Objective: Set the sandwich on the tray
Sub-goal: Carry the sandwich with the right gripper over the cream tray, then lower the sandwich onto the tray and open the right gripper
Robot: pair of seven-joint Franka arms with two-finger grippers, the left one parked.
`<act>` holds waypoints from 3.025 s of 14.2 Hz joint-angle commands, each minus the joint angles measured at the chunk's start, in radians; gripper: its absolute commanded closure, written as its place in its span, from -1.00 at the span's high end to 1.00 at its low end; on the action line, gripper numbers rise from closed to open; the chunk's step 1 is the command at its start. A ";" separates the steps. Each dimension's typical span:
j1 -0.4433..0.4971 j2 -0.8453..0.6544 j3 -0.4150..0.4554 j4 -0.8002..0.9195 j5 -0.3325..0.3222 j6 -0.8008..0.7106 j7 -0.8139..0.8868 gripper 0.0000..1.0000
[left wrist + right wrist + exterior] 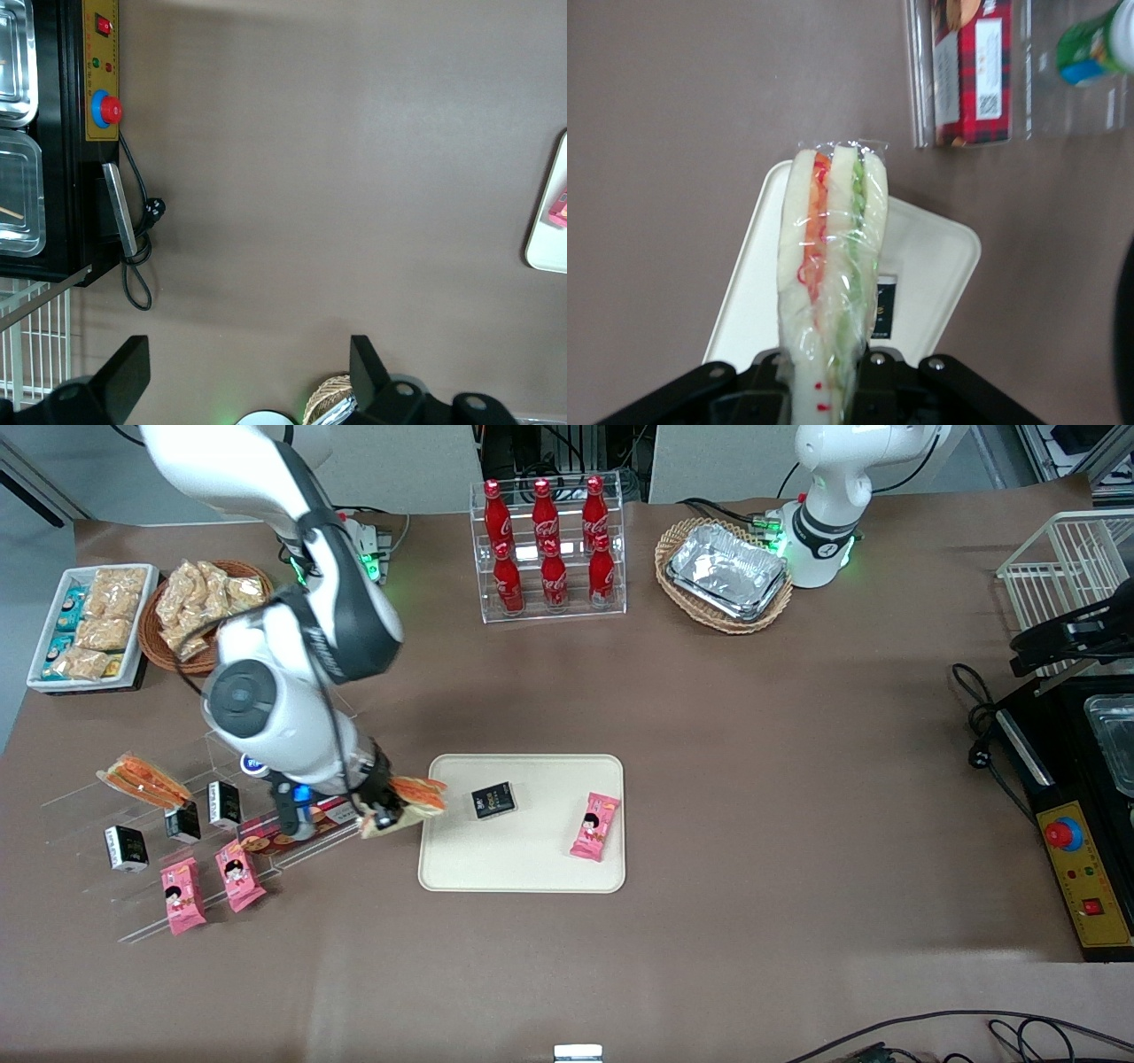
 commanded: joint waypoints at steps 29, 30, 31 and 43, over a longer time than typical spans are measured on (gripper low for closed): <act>0.148 0.480 0.009 0.204 0.015 0.439 0.574 0.66; 0.146 0.484 0.008 0.204 0.015 0.442 0.574 1.00; 0.146 0.486 0.008 0.202 0.014 0.447 0.574 1.00; 0.105 0.333 -0.009 0.198 -0.040 0.274 0.500 1.00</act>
